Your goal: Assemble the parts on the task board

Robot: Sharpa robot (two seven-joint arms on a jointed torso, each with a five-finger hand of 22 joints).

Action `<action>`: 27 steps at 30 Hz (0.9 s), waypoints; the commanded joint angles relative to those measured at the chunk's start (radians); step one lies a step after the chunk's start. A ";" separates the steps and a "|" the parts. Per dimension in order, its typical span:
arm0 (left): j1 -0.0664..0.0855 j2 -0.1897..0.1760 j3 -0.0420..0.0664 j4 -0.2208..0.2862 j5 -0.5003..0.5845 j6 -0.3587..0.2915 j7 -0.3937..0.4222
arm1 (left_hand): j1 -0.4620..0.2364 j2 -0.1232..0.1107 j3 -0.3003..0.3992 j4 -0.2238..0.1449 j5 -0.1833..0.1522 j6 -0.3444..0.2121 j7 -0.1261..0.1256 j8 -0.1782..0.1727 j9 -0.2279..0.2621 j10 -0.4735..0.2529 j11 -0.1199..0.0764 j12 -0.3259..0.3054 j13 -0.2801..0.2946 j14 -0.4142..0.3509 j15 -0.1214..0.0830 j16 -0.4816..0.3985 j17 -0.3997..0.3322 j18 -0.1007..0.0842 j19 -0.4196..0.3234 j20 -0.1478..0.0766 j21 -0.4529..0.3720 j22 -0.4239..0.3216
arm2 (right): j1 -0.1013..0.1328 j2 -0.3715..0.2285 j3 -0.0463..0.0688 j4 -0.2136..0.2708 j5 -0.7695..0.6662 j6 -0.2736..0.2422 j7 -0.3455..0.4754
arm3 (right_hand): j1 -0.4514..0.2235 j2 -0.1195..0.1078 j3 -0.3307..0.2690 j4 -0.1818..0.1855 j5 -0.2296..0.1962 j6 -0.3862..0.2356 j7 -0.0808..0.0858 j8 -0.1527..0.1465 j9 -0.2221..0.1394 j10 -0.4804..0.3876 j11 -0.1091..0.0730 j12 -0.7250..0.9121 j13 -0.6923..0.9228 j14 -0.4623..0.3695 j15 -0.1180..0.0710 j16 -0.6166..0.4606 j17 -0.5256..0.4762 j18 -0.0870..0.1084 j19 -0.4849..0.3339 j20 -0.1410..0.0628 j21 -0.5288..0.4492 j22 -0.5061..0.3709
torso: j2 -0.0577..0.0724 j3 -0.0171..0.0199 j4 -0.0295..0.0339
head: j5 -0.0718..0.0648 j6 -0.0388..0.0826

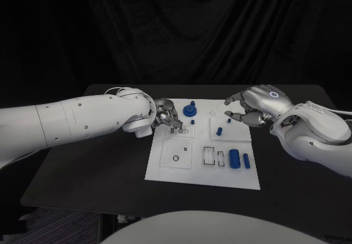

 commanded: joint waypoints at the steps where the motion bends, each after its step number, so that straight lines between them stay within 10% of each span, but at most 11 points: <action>1: 0.004 0.017 0.001 -0.009 -0.020 0.051 -0.097 | -0.006 0.005 0.160 -0.155 0.000 0.013 -0.024 0.004 0.004 0.053 -0.007 -0.004 0.200 0.106 -0.007 0.003 0.263 0.012 0.037 -0.009 -0.006 0.202 | 0.002 -0.007 0.001 0.003 -0.007 0.013 -0.026 | 0.000 0.008 0.001 0.006 0.005 0.005 0.000 0.000 -0.001 0.094 -0.005 -0.005 0.252 0.080 -0.006 -0.005 0.149 0.004 0.049 -0.009 -0.003 0.226 | 0.000 -0.0002 -0.0013 | -0.002 0.000; 11: 0.006 0.046 0.001 -0.013 -0.021 0.025 -0.118 | -0.014 0.010 0.175 -0.166 -0.042 0.000 -0.022 0.002 0.009 0.053 -0.005 -0.005 0.199 0.106 -0.007 0.003 0.263 0.012 0.038 -0.010 -0.008 0.201 | 0.002 -0.019 0.001 0.001 -0.007 0.028 -0.029 | 0.000 0.009 0.002 0.007 0.008 0.005 0.000 0.000 -0.002 0.092 -0.005 -0.007 0.250 0.079 -0.007 -0.006 0.147 0.005 0.048 -0.009 -0.005 0.225 | 0.000 0.0004 0.0010 | -0.022 0.000; 27: 0.005 0.071 0.001 -0.030 -0.021 0.057 -0.191 | -0.015 0.014 0.182 -0.173 -0.055 -0.001 -0.021 -0.003 0.007 0.058 -0.005 0.003 0.205 0.106 -0.007 0.003 0.263 0.011 0.040 -0.010 -0.006 0.203 | 0.002 -0.018 0.001 -0.005 -0.007 0.029 -0.028 | 0.011 0.011 0.011 0.004 0.022 0.008 -0.001 -0.002 -0.004 0.086 -0.006 -0.013 0.243 0.079 -0.008 -0.008 0.144 0.005 0.047 -0.010 -0.007 0.225 | 0.000 0.0008 -0.0011 | -0.015 0.000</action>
